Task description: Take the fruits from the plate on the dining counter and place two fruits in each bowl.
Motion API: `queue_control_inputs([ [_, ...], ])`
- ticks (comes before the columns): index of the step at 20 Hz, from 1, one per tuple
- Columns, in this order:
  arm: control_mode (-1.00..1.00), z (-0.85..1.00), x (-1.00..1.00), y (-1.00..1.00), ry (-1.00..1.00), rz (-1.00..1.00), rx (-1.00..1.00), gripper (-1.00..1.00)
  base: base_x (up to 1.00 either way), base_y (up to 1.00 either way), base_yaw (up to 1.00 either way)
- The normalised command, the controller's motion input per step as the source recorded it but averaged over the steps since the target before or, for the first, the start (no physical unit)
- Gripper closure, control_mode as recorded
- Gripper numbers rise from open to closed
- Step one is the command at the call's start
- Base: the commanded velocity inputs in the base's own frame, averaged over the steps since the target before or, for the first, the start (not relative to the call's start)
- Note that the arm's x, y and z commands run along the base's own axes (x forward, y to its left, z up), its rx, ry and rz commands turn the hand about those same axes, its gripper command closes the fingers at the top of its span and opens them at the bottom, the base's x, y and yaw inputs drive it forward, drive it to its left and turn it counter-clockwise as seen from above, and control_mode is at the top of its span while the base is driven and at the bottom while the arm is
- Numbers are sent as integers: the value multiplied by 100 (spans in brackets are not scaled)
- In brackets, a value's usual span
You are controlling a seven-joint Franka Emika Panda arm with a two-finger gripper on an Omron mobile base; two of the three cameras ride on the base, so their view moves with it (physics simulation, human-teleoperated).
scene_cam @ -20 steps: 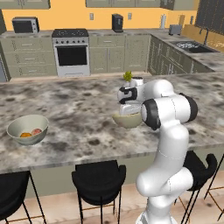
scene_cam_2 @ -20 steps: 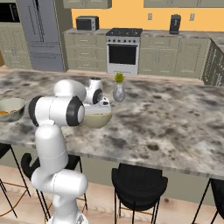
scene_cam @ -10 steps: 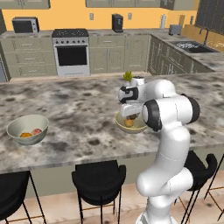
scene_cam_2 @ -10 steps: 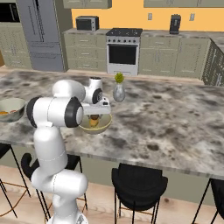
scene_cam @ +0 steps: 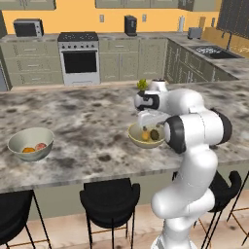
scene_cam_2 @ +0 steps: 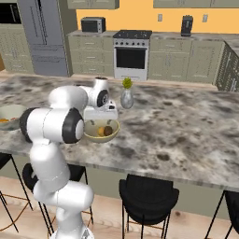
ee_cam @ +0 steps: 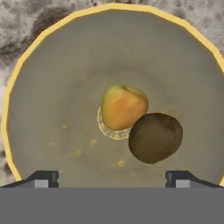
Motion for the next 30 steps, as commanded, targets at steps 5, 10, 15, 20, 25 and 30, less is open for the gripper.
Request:
queue_control_inputs([
  [5,-100,70,-100,-2,-11,0,4,-100,0,0,0],
  [10,-100,54,-100,0,-2,-4,0,-100,0,0,0],
  [15,-100,8,-100,1,-1,-8,0,-100,0,0,0],
  [20,-100,25,-100,17,-19,-10,0,-100,0,0,0],
  [25,-100,63,-100,0,-31,-20,0,-100,0,0,0],
  [30,-100,79,-98,-3,-39,-15,0,-100,0,0,0],
])
